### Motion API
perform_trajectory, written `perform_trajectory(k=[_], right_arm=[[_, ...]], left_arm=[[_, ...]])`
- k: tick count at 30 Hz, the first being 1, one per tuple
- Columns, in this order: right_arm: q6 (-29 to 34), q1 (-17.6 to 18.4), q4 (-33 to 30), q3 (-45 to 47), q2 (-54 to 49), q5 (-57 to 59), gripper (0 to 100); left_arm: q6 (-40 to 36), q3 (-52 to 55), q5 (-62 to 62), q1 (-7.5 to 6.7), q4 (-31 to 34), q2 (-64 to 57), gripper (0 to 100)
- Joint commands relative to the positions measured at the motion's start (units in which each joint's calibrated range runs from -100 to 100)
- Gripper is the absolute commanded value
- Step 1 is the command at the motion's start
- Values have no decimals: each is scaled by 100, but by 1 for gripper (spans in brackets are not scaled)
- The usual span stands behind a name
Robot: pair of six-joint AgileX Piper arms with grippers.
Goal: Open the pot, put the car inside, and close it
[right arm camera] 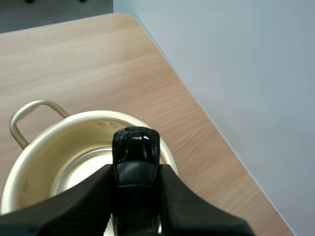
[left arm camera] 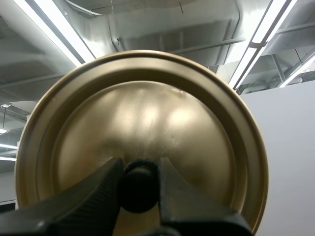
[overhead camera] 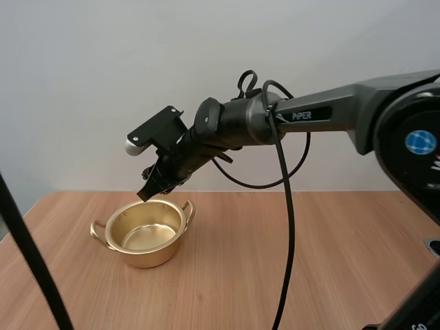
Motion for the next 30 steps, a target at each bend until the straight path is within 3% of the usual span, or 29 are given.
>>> perform_trajectory(k=[1, 7, 11, 20, 30], right_arm=[[-5, 2, 2, -178, 529, 141, 0], [-15, 2, 2, -551, 1316, 793, 0], [-351, 76, 41, -566, 1516, 969, 0], [-658, 537, -303, -577, 1740, 726, 0], [-649, 561, -633, -577, 1740, 169, 0]], left_arm=[[6, 0, 3, 1, 1, -5, 0], [28, 0, 3, -1, -5, 6, 0], [28, 0, 3, -1, -5, 6, 0], [28, 0, 3, -1, -5, 6, 0], [27, 0, 262, -1, -5, 6, 0]])
